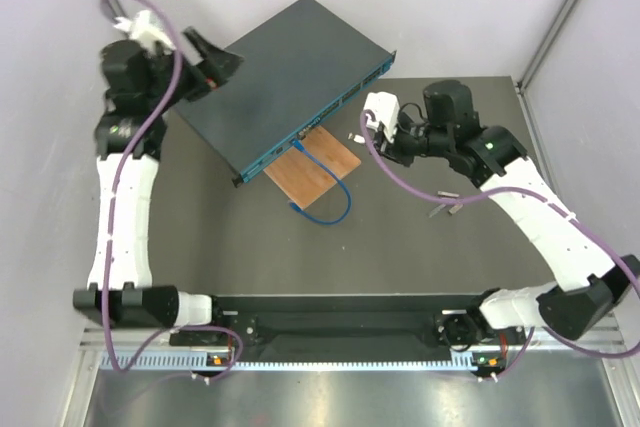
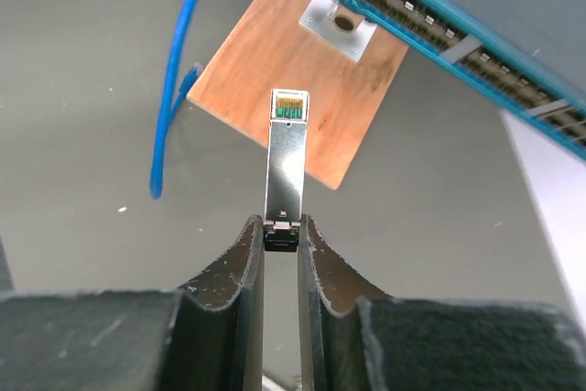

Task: Insert the plug into the switch port

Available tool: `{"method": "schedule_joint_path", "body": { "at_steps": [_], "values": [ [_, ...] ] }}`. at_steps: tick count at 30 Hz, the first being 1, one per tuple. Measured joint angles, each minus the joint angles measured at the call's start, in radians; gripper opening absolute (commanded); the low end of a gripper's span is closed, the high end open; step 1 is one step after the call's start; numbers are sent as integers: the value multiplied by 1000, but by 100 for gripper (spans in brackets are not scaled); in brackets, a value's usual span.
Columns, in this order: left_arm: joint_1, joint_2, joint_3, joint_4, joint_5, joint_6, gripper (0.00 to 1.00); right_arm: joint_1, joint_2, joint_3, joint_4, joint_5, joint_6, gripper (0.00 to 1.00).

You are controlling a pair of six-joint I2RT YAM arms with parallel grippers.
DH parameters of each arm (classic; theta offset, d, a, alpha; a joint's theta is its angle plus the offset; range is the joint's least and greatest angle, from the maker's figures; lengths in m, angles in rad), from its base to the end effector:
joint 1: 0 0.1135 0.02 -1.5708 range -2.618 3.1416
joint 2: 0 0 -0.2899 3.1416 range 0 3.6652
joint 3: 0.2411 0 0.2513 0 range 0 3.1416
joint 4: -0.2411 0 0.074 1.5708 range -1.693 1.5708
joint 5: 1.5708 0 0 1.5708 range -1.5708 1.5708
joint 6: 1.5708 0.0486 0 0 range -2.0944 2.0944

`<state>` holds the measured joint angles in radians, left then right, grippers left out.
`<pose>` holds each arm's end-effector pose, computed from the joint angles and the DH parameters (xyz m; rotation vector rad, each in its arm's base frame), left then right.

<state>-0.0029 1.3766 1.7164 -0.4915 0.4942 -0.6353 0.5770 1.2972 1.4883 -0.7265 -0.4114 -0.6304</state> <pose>0.2895 -0.0239 0.5182 -0.1836 1.7785 -0.8893 0.2172 0.1646 0.4374 -1.3757 1.5623 0.3997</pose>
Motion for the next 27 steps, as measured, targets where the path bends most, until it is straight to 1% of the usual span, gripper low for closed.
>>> {"method": "schedule_joint_path", "body": {
  "at_steps": [4,6,7,11,15,19,23,27],
  "values": [
    [85,-116,-6,-37,-158,120,99,-4,55,19,-2,17,73,3],
    [93,-162,-6,-44,-194,180,99,-4,68,19,1,30,113,2],
    [93,-179,-11,-41,-197,203,99,-4,74,19,3,34,129,0],
    [92,-215,-61,-39,-184,270,99,10,110,41,-2,60,165,0],
    [90,-180,-104,-30,-153,295,98,67,226,164,-14,169,226,0],
    [72,-120,-142,-34,-115,315,98,127,274,182,-14,261,297,0],
    [12,-90,-143,-34,-90,351,99,174,278,182,-6,335,357,0],
    [-80,-80,-142,-36,-90,405,99,204,285,182,5,370,403,0]
  ]
}}
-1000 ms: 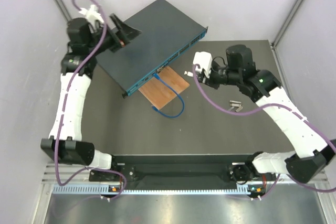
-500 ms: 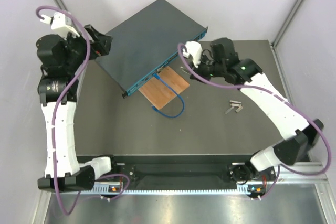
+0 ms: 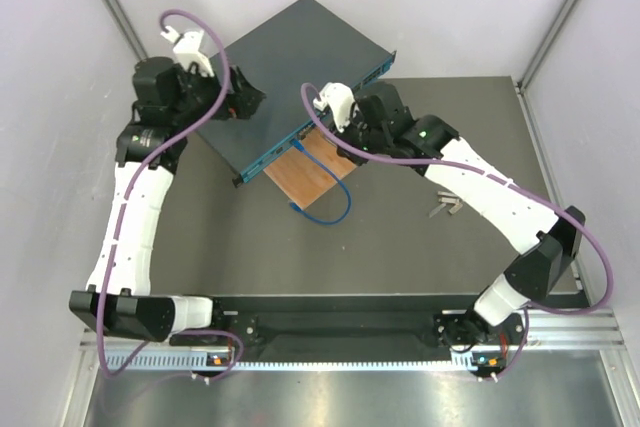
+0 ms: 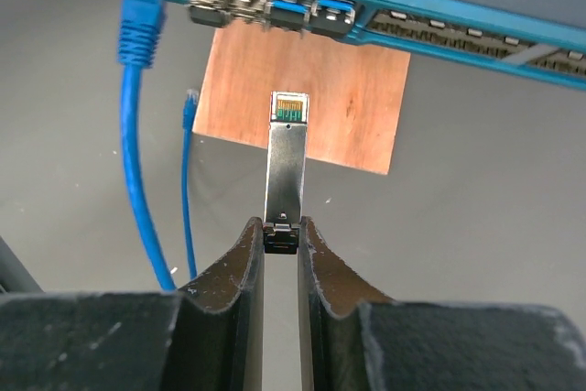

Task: Insert the plug into the switch port

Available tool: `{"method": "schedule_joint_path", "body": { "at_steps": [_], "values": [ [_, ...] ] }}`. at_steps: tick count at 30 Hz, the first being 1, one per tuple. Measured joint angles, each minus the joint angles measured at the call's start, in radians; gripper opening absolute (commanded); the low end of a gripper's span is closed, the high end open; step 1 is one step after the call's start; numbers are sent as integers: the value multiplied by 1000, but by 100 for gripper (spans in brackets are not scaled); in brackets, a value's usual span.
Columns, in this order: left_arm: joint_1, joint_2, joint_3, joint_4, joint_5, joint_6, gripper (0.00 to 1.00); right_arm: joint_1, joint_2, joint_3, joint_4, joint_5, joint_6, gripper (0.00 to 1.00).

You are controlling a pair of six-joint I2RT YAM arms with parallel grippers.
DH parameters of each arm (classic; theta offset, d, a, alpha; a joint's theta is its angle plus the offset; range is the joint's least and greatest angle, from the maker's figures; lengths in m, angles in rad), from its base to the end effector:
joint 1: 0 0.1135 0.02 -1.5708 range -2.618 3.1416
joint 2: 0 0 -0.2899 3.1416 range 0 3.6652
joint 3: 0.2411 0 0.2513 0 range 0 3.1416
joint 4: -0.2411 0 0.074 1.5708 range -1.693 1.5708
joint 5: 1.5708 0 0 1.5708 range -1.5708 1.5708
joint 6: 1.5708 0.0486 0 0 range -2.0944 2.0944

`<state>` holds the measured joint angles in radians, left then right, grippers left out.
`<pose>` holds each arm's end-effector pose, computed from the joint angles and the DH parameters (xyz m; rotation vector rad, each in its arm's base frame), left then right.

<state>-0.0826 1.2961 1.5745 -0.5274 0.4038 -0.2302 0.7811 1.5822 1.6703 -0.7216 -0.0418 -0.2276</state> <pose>0.2720 -0.0417 0.4880 0.1543 1.8322 -0.5871 0.2541 0.2548 0.4121 -1.0964 1.9377 0.3527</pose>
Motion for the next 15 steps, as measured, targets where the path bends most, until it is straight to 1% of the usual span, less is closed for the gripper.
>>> {"method": "schedule_joint_path", "body": {
  "at_steps": [4,6,9,13,15],
  "values": [
    [-73,26,0,-7,-18,33,92,4,23,7,3,43,55,0],
    [-79,38,-1,-9,-25,38,88,4,31,7,4,66,83,0],
    [-77,42,-16,-7,-32,31,85,4,33,8,5,84,111,0],
    [-76,34,-75,5,-25,-32,86,6,33,8,18,94,128,0],
    [-59,21,-105,41,-12,-90,89,10,35,16,23,98,131,0]
  ]
}}
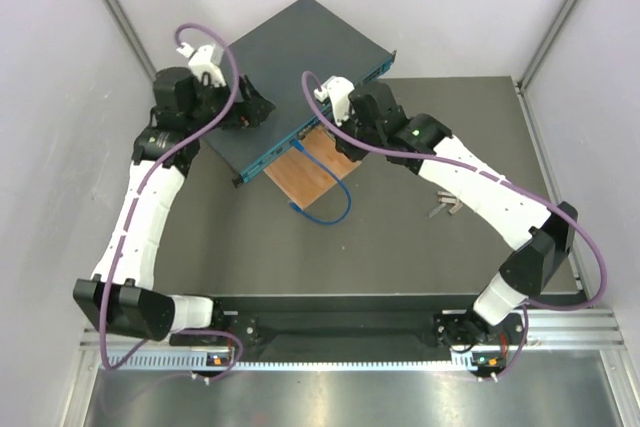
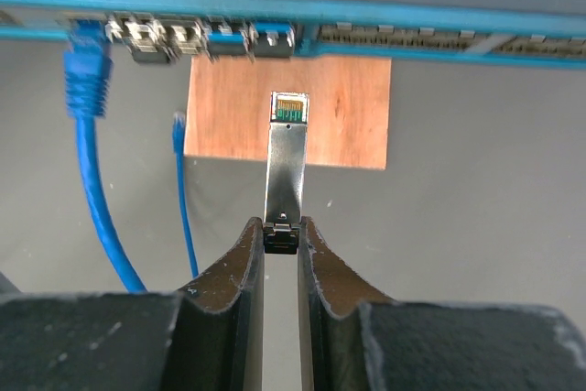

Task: Insert the plug into the switch port

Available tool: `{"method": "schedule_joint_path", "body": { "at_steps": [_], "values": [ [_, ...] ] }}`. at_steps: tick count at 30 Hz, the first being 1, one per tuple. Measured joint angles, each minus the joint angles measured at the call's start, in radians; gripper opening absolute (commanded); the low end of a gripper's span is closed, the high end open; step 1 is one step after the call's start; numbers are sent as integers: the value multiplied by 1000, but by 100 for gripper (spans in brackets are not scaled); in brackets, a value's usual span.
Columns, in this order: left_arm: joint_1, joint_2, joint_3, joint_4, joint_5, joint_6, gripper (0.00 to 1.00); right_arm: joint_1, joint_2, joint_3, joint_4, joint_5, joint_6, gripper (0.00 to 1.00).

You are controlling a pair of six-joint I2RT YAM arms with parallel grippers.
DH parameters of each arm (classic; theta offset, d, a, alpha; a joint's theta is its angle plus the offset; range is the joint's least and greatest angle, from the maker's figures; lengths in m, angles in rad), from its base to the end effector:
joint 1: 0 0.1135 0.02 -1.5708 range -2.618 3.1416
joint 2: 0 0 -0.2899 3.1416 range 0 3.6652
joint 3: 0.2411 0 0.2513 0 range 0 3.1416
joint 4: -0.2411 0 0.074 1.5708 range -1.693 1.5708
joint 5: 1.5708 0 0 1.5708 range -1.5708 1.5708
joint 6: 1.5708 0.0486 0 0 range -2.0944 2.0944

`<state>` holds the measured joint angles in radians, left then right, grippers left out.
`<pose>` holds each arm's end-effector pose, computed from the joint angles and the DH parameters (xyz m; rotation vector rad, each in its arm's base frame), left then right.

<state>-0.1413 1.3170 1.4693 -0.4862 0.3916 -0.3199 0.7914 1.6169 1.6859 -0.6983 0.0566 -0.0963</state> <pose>0.2861 -0.0594 0.4515 0.0986 1.9348 -0.6824 0.2632 0.2625 0.4077 -0.9235 2.0167 0.3254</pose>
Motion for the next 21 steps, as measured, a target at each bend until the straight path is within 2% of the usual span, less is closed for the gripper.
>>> {"method": "schedule_joint_path", "body": {
  "at_steps": [1,7,11,14,18,21],
  "values": [
    [26,-17,-23,24,23,-63,94,4,2,6,2,6,1,0],
    [310,-175,-206,182,100,-409,99,26,3,17,15,39,1,0],
    [413,-246,-224,209,146,-544,99,27,3,16,18,60,0,0],
    [530,-279,-262,246,210,-626,99,27,2,8,22,71,-1,0],
    [666,-271,-381,317,307,-721,99,27,0,-13,25,79,-5,0],
    [706,-230,-493,404,375,-807,99,27,-9,-39,34,78,-7,0]
  ]
}}
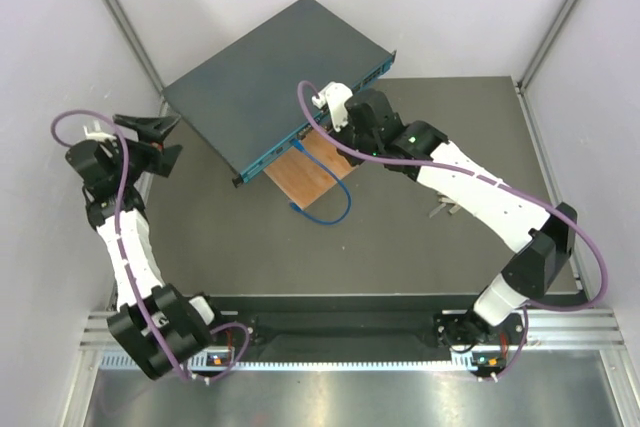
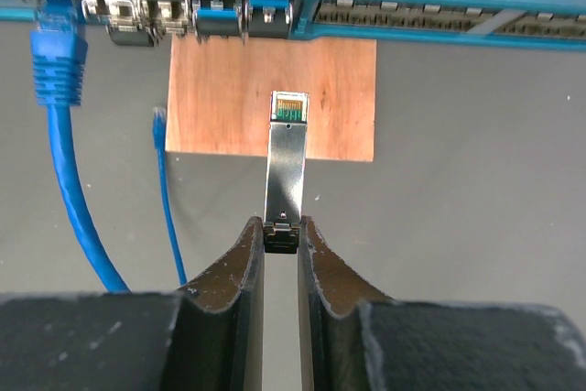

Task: Insert the plug into the switch port

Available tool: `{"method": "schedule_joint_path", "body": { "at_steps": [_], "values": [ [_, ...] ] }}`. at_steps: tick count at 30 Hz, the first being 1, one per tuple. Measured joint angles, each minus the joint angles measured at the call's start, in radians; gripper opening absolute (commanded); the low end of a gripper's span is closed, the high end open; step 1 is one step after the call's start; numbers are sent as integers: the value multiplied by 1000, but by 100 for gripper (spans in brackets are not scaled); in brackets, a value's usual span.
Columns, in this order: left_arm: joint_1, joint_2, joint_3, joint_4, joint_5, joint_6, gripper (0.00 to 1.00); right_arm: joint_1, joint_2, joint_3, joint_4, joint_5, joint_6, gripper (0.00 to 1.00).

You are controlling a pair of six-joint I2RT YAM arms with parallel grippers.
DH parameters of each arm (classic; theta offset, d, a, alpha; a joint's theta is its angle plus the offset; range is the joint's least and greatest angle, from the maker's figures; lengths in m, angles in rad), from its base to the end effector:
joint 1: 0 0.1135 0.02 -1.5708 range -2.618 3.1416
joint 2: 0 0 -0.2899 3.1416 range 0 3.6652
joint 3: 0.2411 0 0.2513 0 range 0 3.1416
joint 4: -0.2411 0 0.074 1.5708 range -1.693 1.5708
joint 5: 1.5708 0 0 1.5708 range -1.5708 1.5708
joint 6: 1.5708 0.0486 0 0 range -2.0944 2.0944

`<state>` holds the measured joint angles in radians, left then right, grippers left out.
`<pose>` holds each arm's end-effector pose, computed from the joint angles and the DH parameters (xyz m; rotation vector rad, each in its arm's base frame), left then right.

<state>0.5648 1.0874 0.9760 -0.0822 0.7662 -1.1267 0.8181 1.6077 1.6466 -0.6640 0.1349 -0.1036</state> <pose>0.2220 0.1008 0.3817 -0.9209 1.5881 -1.0723 0.2586 0.2665 0.4012 -0.9101 2.0039 0.2543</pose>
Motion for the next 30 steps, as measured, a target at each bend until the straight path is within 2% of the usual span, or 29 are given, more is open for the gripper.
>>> {"method": "schedule_joint_path", "body": {
  "at_steps": [5,9,12,17,21,27,30],
  "values": [
    [2,51,-125,188,69,-119,98,0,-20,-38,19,-1,-3,0],
    [-10,88,-166,398,93,-195,93,0,-22,-45,31,-7,-8,0],
    [-49,129,-187,550,107,-231,91,0,-22,-45,36,-13,-8,0],
    [-129,206,-194,687,114,-250,84,0,-22,-46,40,-25,-16,0],
    [-168,262,-201,769,112,-279,68,0,-23,-50,47,-32,-24,0],
    [-189,279,-203,839,107,-322,53,0,-23,-50,55,-31,-26,0],
    [-191,279,-203,831,105,-344,42,0,-21,-40,46,-24,-25,0]
  ]
}}
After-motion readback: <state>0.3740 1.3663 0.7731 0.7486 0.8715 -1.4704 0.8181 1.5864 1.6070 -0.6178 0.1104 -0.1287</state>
